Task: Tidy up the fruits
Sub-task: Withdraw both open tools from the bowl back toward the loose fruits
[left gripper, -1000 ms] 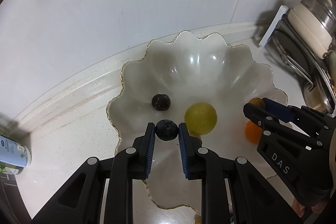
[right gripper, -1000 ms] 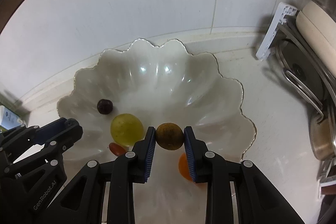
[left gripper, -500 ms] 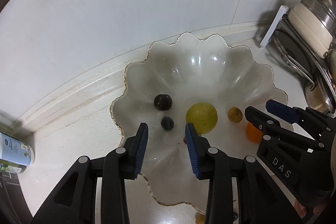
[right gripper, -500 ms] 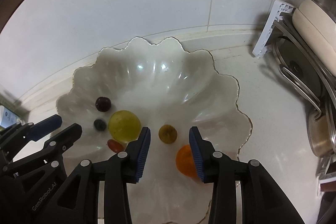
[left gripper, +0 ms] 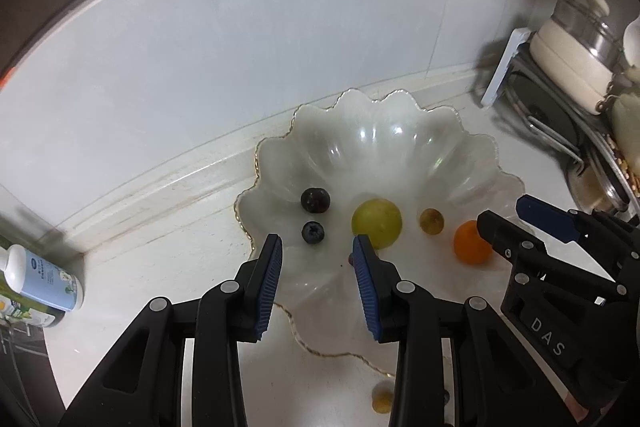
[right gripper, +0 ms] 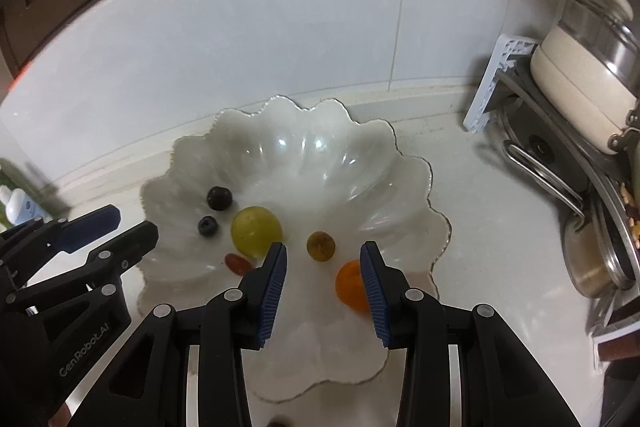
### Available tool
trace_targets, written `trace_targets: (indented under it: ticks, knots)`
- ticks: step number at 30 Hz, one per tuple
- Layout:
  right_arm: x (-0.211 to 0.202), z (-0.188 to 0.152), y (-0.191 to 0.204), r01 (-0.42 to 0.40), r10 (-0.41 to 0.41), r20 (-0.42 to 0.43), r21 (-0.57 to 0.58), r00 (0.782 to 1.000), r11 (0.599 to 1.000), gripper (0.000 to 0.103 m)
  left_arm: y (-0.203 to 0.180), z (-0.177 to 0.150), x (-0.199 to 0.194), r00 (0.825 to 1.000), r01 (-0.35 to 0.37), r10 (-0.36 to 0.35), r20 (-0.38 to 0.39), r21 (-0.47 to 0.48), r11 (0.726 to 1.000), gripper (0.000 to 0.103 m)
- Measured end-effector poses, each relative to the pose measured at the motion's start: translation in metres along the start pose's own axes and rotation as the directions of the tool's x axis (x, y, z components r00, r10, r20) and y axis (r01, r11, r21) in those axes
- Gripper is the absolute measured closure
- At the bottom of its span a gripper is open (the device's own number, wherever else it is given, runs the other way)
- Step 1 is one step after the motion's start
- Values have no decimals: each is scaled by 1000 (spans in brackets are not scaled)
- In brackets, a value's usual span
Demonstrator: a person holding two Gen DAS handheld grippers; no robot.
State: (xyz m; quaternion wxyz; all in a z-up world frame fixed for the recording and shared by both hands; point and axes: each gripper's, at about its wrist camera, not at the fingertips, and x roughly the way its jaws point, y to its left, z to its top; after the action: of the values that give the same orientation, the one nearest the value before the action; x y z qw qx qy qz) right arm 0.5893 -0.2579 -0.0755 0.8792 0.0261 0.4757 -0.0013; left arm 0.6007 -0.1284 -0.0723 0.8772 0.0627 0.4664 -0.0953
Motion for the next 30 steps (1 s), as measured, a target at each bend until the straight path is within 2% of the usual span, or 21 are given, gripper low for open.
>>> trace_targets:
  ticks: [15, 30]
  knots:
    - [-68, -23, 11, 8, -8, 136, 2, 991, 1000, 64, 0, -21, -64, 994, 10, -11, 111, 9, 1000, 66]
    - [-127, -55, 20, 5, -4, 239, -6, 971, 1000, 64, 0, -52, -124, 973, 23, -30, 227, 34, 999, 64]
